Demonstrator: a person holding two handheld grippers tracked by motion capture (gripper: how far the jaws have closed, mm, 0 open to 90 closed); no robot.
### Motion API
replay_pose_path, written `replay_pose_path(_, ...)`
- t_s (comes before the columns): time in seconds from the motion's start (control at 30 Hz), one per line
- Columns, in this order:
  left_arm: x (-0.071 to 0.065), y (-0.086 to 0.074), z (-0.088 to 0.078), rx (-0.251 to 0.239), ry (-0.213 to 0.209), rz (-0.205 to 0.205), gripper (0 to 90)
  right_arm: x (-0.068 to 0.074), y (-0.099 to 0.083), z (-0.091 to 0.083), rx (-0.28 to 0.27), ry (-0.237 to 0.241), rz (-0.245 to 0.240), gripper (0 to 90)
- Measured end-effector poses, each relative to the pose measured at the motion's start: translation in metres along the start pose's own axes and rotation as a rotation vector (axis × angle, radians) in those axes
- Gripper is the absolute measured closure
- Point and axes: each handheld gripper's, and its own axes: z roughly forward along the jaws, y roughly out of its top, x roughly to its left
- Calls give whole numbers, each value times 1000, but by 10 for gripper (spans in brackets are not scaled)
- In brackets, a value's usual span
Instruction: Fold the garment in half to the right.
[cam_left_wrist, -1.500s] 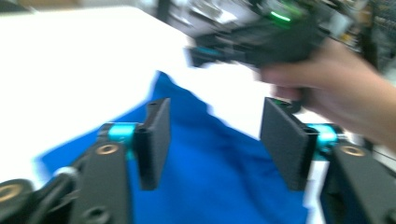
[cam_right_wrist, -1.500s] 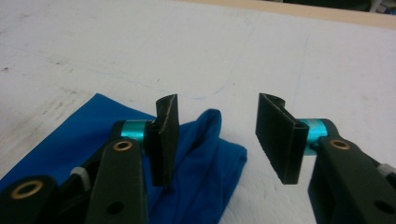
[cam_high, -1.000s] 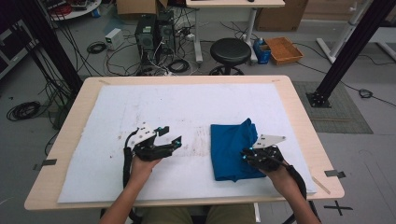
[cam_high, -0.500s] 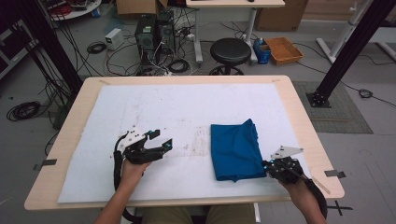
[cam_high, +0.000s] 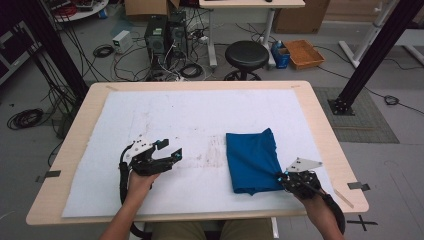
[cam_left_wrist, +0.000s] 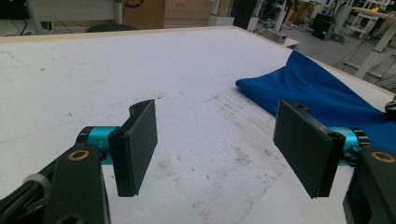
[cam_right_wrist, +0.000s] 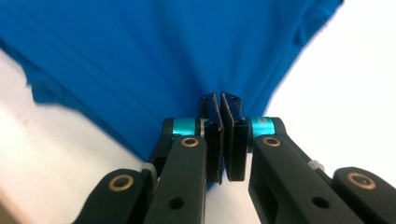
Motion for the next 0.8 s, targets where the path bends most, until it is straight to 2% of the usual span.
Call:
replay_pose_path(0.1,1,0,-1,4,1,4,305,-5,-8,-5,19,3,24,876)
replay_pose_path(0.17,1,0,0,8,-3,4,305,-9,-9,-4,41,46,76,678)
replay_pose_path(0.2,0,-1,1,10,-2,1,305,-11,-7,-5,21,42,96,599)
replay_pose_path(0.23,0,-1,2,10,-1,1,305,-14,-4,-6,-15,50,119,573)
replay_pose_path(0.3,0,-1,2,17,-2,2,305,-19,7,-7,-99,31,149,507)
replay_pose_path(0.33,0,-1,2,20,0,3,306,-23,15,-5,-128,14,159,511)
replay_pose_path(0.4,0,-1,2,22,-3,-1,305,-33,33,3,-160,-41,179,504)
replay_pose_path(0.5,1,-1,2,19,0,-6,305,-50,66,29,-183,-78,216,476)
replay_pose_path(0.57,2,-2,2,21,-2,-11,305,-61,83,51,-149,-90,237,479)
replay_pose_path(0.63,3,-2,2,23,-1,-12,306,-70,94,73,-72,-94,267,506)
replay_pose_path(0.7,3,-3,2,30,-4,-12,305,-76,98,88,-16,-90,249,786)
replay_pose_path(0.73,3,-4,2,34,-6,-12,305,-77,99,92,2,-121,233,858)
replay_pose_path(0.77,3,-4,2,33,-4,-12,306,-78,99,94,-7,-132,235,869)
replay_pose_path(0.8,3,-4,2,34,-5,-14,306,-79,99,94,-49,-148,238,869)
